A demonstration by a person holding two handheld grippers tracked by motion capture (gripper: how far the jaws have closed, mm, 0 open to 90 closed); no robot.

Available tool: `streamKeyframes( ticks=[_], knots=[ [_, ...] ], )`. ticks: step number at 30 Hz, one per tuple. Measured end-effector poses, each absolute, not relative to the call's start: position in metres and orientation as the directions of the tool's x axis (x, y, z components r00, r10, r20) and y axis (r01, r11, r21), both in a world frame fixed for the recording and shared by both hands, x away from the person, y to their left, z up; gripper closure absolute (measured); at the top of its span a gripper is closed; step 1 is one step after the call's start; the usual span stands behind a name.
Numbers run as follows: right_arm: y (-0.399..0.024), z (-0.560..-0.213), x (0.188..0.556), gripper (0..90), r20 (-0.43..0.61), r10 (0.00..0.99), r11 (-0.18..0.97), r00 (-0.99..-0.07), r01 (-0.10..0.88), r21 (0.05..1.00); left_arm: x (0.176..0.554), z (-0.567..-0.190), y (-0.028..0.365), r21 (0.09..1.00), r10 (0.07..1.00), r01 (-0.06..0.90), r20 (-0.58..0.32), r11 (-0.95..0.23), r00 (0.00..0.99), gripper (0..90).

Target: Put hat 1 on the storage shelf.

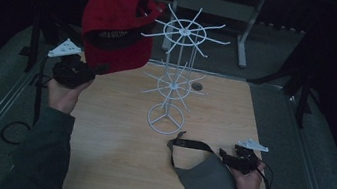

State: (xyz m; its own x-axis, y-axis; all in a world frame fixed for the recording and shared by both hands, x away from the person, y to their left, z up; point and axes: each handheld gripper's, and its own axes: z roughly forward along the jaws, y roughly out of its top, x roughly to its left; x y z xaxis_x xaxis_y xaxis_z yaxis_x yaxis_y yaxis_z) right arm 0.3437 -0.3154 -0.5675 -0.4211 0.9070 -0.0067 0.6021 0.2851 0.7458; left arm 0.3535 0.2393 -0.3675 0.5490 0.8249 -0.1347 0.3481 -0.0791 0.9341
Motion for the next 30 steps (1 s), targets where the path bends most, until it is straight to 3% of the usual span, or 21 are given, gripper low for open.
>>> streamKeyframes(
  ticks=[13, 30],
  knots=[
    [-0.315, -0.567, 0.344, 29.4, -0.007, 0.907, 0.286, -0.421, 0.602, 0.746, 0.354, -0.406, 0.233, 0.899, 0.833, 0.421, -0.139, -0.120, 0.536, 85.7],
    [-0.315, -0.567, 0.344, 29.3, -0.005, 0.907, 0.284, -0.421, 0.604, 0.745, 0.352, -0.451, 0.215, 0.850, 0.836, 0.471, -0.071, -0.234, 0.545, 85.1]
  ],
)
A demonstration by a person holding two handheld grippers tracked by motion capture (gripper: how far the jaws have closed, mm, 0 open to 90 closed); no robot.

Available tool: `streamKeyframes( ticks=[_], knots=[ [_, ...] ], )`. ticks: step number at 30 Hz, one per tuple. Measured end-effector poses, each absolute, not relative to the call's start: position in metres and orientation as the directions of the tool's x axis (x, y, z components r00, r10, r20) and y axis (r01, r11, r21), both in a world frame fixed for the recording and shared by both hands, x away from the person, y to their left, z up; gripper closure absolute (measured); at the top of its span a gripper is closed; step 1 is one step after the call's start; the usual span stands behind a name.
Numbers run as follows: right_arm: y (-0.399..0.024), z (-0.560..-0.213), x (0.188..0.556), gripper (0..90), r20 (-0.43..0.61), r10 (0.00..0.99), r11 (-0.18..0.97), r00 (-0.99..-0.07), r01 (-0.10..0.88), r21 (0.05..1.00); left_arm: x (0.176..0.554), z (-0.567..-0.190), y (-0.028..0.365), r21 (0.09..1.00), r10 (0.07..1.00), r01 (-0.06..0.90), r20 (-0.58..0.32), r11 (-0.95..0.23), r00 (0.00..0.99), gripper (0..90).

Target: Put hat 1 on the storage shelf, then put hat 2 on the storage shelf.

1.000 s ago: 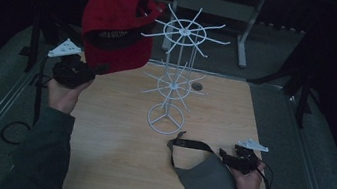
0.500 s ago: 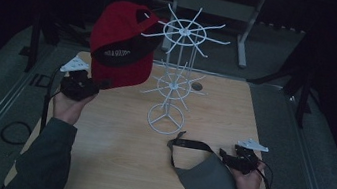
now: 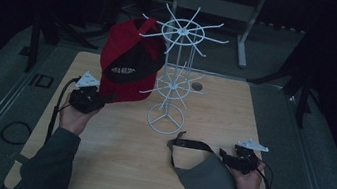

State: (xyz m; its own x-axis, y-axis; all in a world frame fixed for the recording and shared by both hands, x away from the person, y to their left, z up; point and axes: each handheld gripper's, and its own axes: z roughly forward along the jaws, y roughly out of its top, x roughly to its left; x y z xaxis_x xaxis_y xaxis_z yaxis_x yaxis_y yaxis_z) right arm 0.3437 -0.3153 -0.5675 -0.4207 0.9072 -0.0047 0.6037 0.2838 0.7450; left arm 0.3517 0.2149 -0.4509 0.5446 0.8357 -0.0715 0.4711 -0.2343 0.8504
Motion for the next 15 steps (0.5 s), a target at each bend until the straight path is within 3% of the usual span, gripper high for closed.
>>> streamKeyframes(
  ticks=[11, 15],
  knots=[
    [-0.315, -0.567, 0.343, 29.3, -0.006, 0.906, 0.286, -0.423, 0.603, 0.745, 0.342, -0.448, 0.225, 0.869, 0.852, 0.454, -0.079, -0.195, 0.518, 63.8],
    [-0.315, -0.567, 0.343, 29.3, -0.003, 0.907, 0.283, -0.420, 0.606, 0.743, 0.336, -0.451, 0.233, 0.870, 0.862, 0.457, -0.081, -0.184, 0.501, 60.5]
  ],
)
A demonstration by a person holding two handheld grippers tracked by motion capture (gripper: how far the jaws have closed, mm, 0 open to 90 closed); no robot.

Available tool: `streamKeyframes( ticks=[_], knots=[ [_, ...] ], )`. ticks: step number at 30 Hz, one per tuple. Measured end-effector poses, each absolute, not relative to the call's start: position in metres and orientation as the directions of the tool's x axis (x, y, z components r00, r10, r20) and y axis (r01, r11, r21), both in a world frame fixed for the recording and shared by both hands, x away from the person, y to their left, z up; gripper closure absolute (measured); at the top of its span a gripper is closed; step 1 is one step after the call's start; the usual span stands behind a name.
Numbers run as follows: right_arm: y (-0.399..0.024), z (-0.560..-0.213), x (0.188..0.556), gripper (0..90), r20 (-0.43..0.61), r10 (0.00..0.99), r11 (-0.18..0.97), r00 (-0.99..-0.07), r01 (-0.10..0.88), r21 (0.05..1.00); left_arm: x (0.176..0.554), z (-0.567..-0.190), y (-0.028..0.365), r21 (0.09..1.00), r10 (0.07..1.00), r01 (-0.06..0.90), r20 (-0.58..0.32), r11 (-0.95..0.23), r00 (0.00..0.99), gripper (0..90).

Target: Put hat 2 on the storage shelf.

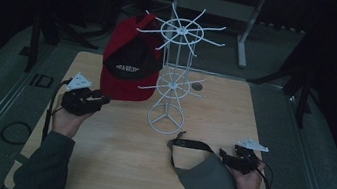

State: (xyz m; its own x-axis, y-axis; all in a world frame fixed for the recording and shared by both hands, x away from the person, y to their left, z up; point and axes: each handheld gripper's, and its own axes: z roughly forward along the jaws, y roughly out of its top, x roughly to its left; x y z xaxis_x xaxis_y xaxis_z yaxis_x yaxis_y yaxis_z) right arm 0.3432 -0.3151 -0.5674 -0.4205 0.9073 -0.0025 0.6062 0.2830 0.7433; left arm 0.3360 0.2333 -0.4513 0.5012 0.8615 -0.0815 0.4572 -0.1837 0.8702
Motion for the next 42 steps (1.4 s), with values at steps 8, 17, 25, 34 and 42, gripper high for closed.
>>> streamKeyframes(
  ticks=[8, 17, 25, 34, 42],
  knots=[
    [-0.315, -0.565, 0.341, 46.8, 0.000, 0.910, 0.278, -0.415, 0.610, 0.742, 0.328, -0.464, 0.246, 0.868, 0.880, 0.473, -0.098, -0.154, 0.465, 59.4],
    [-0.303, -0.532, 0.340, 55.1, 0.060, 0.873, 0.255, -0.484, 0.558, 0.790, 0.325, -0.483, 0.247, 0.852, 0.880, 0.509, -0.143, -0.122, 0.452, 59.2],
    [-0.272, -0.517, 0.346, 64.4, 0.028, 0.804, 0.361, -0.595, 0.523, 0.772, 0.324, -0.492, 0.242, 0.843, 0.886, 0.524, -0.146, -0.122, 0.441, 59.0],
    [-0.242, -0.523, 0.365, 65.0, 0.027, 0.738, 0.483, -0.674, 0.556, 0.676, 0.325, -0.499, 0.238, 0.832, 0.880, 0.540, -0.157, -0.125, 0.447, 58.9],
    [-0.238, -0.532, 0.380, 70.7, 0.112, 0.709, 0.512, -0.696, 0.618, 0.597, 0.326, -0.499, 0.239, 0.831, 0.883, 0.544, -0.160, -0.121, 0.441, 58.6]
  ],
)
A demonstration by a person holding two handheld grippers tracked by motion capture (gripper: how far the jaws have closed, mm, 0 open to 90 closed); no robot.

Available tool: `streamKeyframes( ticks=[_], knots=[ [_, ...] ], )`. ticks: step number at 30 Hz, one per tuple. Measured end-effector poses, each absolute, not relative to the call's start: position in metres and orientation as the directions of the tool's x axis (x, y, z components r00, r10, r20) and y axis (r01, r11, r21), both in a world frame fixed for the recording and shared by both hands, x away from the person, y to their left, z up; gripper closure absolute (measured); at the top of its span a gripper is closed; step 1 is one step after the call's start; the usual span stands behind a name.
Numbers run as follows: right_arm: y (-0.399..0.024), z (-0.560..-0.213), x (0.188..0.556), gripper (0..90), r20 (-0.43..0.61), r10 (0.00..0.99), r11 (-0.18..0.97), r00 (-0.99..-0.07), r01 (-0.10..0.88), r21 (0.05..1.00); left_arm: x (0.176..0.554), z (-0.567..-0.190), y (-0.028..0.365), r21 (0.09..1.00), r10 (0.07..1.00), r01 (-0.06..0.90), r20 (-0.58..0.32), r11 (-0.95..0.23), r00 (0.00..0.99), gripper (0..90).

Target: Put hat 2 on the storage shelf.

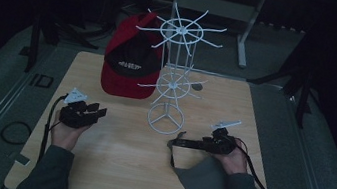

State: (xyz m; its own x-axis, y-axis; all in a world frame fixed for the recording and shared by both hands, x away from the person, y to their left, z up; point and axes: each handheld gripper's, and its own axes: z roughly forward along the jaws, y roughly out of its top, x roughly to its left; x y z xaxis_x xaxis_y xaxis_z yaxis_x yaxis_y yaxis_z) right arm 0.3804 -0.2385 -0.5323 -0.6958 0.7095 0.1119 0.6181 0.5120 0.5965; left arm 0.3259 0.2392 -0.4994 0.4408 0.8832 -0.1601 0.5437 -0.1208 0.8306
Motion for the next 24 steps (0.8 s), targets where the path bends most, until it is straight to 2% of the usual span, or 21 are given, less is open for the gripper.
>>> streamKeyframes(
  ticks=[2, 3, 5, 13, 24],
  knots=[
    [-0.238, -0.532, 0.381, 79.9, 0.104, 0.704, 0.530, -0.702, 0.618, 0.581, 0.326, -0.500, 0.239, 0.830, 0.883, 0.545, -0.160, -0.122, 0.441, 58.6],
    [-0.238, -0.532, 0.381, 79.9, 0.104, 0.704, 0.530, -0.702, 0.618, 0.581, 0.326, -0.500, 0.239, 0.830, 0.883, 0.545, -0.160, -0.122, 0.441, 58.6],
    [-0.239, -0.530, 0.379, 88.8, 0.087, 0.706, 0.539, -0.702, 0.614, 0.577, 0.326, -0.500, 0.239, 0.828, 0.883, 0.547, -0.160, -0.123, 0.441, 58.6],
    [-0.254, -0.521, 0.363, 89.6, 0.014, 0.734, 0.539, -0.679, 0.595, 0.596, 0.326, -0.500, 0.240, 0.830, 0.884, 0.545, -0.160, -0.120, 0.438, 58.6],
    [-0.297, -0.518, 0.341, 89.4, -0.029, 0.811, 0.483, -0.584, 0.640, 0.597, 0.326, -0.502, 0.238, 0.827, 0.883, 0.548, -0.163, -0.120, 0.440, 58.6]
  ],
)
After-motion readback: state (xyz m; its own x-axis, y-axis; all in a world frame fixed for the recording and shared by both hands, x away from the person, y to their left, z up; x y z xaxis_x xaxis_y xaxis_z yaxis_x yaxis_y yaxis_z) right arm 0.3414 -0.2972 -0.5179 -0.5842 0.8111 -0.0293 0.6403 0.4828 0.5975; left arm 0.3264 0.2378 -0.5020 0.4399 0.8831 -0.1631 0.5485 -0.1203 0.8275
